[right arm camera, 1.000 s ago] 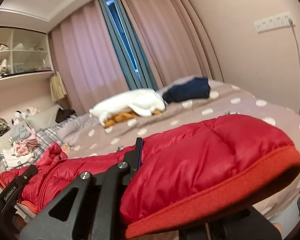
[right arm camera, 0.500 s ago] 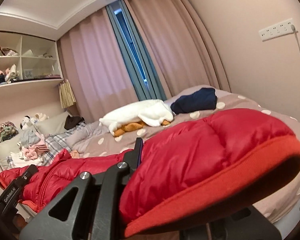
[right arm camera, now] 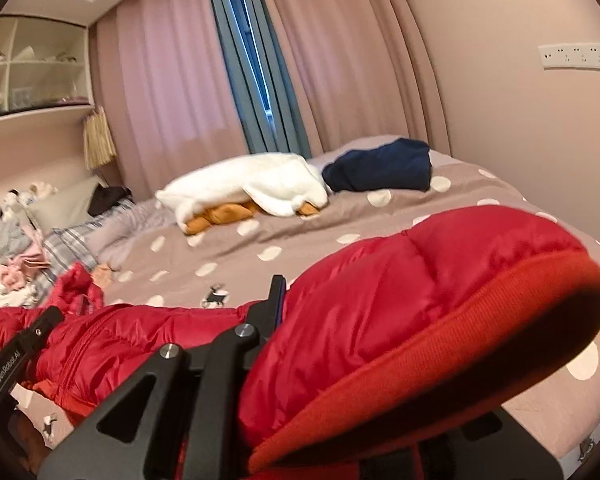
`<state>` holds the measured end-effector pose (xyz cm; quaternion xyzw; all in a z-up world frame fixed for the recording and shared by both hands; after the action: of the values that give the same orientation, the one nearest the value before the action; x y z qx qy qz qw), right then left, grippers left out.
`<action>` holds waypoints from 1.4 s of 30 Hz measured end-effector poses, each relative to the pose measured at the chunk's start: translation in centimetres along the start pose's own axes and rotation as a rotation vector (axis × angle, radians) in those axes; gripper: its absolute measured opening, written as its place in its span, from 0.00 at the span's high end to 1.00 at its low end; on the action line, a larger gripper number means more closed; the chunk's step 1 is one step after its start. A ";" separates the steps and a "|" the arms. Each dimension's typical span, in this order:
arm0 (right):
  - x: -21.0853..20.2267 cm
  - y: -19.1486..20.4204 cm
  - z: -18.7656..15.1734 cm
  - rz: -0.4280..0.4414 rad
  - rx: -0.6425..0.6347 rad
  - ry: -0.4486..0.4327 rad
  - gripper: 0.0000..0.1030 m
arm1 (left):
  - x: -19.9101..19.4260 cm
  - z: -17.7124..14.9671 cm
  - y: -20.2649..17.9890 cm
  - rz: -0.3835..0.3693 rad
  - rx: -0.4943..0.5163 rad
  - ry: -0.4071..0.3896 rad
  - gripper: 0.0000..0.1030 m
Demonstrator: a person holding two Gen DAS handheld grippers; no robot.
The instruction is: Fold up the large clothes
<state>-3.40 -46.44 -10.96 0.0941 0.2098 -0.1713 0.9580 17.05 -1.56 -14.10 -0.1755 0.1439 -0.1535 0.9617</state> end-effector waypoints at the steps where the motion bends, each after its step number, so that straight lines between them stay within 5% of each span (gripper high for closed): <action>1: 0.7 0.0 -0.1 0.000 0.005 0.011 0.86 | 0.4 -0.1 0.2 -0.001 -0.008 0.009 0.84; 10: 4.5 0.0 -0.6 -0.022 0.008 0.103 0.84 | 3.2 -1.0 1.1 0.039 -0.026 0.095 0.84; 16: 5.3 0.1 -0.9 0.019 0.032 0.133 0.60 | 4.1 -1.3 1.9 0.029 -0.072 0.154 0.80; 19: 5.5 0.2 -1.1 0.032 0.031 0.141 0.47 | 4.0 -1.2 1.9 0.003 -0.098 0.163 0.49; 20: 5.4 0.3 -1.2 0.037 0.029 0.138 0.43 | 3.7 -1.1 1.9 -0.014 -0.110 0.140 0.25; 21: 5.2 0.4 -1.2 0.047 0.024 0.138 0.39 | 3.4 -1.0 2.0 -0.019 -0.120 0.116 0.11; 24: 5.0 0.6 -1.0 0.086 0.019 0.128 0.18 | 1.6 -0.3 1.8 -0.033 -0.124 0.000 0.09; 28: 3.7 0.4 -0.6 0.044 0.019 0.065 0.00 | 1.0 0.3 1.1 -0.027 -0.088 -0.001 0.06; 36: 3.1 0.0 -0.3 0.019 0.017 0.050 0.00 | 1.3 -0.2 1.0 -0.021 -0.087 0.024 0.06; 42: 4.4 0.1 -1.1 0.012 0.032 0.080 0.00 | 4.2 -2.0 2.2 0.065 -0.070 0.064 0.06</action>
<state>-0.05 -47.35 -13.87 0.1174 0.2445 -0.1649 0.9483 20.72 -1.63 -17.67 -0.1992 0.1855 -0.1226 0.9544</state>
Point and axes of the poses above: each gripper's, at about its wrist camera, not at the fingertips, and x roughly the way its jaws point, y to its left, z to its top, the point moved 1 cm from there along x, roughly the way its jaws point, and after that the axes turned 14 degrees about -z, right-handed, at the moved point
